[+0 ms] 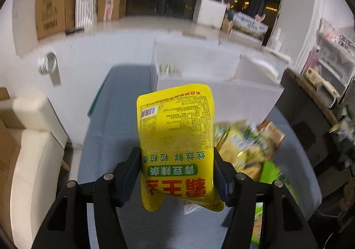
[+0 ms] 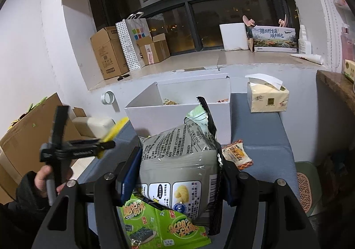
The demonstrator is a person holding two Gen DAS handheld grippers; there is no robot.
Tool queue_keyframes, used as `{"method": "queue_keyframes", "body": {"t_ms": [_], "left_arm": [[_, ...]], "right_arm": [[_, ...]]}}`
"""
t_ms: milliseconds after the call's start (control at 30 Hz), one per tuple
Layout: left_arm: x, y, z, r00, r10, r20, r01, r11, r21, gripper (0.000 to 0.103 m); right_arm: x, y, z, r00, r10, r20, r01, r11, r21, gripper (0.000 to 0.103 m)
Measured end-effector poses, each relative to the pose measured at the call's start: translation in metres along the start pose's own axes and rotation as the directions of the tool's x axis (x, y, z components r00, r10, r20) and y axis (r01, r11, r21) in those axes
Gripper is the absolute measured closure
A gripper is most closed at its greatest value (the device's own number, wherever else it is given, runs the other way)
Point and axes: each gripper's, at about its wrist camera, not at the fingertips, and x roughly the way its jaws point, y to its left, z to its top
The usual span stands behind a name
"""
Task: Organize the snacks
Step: 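Grasp the yellow noodle pack with the left gripper and lift it, then place the yellow pack in the box with the left gripper while the right places the grey bag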
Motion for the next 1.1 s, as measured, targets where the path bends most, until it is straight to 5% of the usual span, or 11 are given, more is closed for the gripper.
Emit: {"method": "queue_keyframes", "body": {"t_ms": [333, 833, 900, 1000, 1033, 1100], "left_arm": [[-0.024, -0.036, 0.08, 0.991, -0.004, 0.133, -0.008, 0.996, 0.086, 0.037], [0.06, -0.069, 0.171, 0.993, 0.034, 0.113, -0.056, 0.978, 0.2, 0.037], [0.069, -0.07, 0.174, 0.994, 0.041, 0.104, -0.062, 0.977, 0.205, 0.029], [0.078, -0.066, 0.175, 0.996, 0.025, 0.089, -0.043, 0.979, 0.2, 0.0], [0.077, -0.064, 0.174, 0.995, 0.024, 0.095, -0.041, 0.981, 0.188, 0.0], [0.077, -0.06, 0.173, 0.996, 0.021, 0.089, -0.036, 0.985, 0.171, 0.0]], "right_arm": [[0.029, 0.003, 0.063, 0.997, 0.041, 0.062, -0.042, 0.999, 0.014, 0.037], [0.162, -0.062, 0.147, 0.998, -0.009, -0.065, 0.017, 0.992, 0.127, 0.037], [0.174, -0.069, 0.148, 0.997, -0.021, -0.078, 0.031, 0.99, 0.139, 0.037], [0.188, -0.078, 0.15, 0.993, -0.024, -0.112, 0.042, 0.986, 0.164, 0.009], [0.19, -0.08, 0.151, 0.993, -0.02, -0.118, 0.041, 0.984, 0.171, 0.0], [0.189, -0.085, 0.15, 0.995, -0.011, -0.103, 0.03, 0.983, 0.179, 0.0]]}}
